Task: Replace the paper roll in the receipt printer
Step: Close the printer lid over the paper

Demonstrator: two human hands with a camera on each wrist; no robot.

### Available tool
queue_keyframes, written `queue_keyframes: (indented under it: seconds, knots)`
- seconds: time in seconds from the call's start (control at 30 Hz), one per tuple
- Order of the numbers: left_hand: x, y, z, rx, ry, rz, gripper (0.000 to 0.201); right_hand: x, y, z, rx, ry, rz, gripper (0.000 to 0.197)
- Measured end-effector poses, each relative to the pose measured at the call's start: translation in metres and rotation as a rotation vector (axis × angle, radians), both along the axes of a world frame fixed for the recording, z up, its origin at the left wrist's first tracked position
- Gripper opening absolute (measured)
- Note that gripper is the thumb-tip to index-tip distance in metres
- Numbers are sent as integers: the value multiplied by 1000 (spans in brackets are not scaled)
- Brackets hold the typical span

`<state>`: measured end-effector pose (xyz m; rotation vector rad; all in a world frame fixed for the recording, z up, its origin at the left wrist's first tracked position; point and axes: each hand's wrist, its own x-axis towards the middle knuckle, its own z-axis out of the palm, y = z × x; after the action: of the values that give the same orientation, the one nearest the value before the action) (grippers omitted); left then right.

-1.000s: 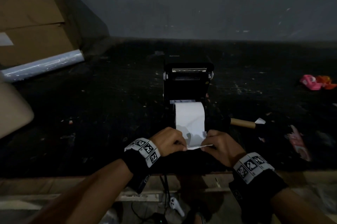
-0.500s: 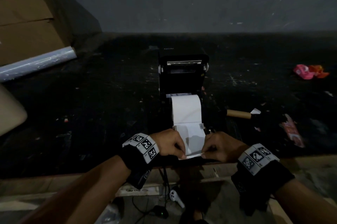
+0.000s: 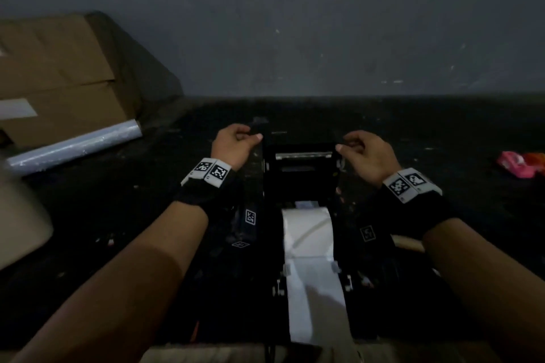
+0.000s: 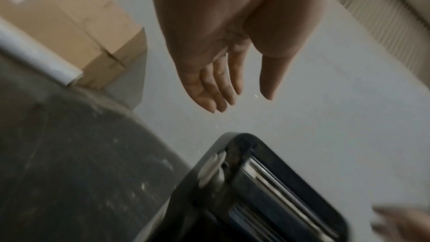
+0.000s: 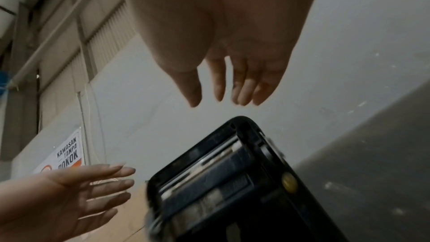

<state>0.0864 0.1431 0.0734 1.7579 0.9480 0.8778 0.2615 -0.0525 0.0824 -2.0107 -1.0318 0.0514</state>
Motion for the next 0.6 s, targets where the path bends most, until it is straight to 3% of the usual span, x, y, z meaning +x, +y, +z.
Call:
queue_keyframes:
  seconds: [0.1,0.3,0.47,0.6]
  knots:
    - [18,9,4,19,48,8,43,16,27,9,-47,-11,-44,46]
    - [36,19,-15,-95,208,-117,63,35,55,-18,-210,183,43,56]
    - [26,5,-13,-121,172,-229,63,28,48,-28,-70,284,31,50]
    - [3,-18,-6,-35,152,-275,55,7,21,-37,103,336,47,49]
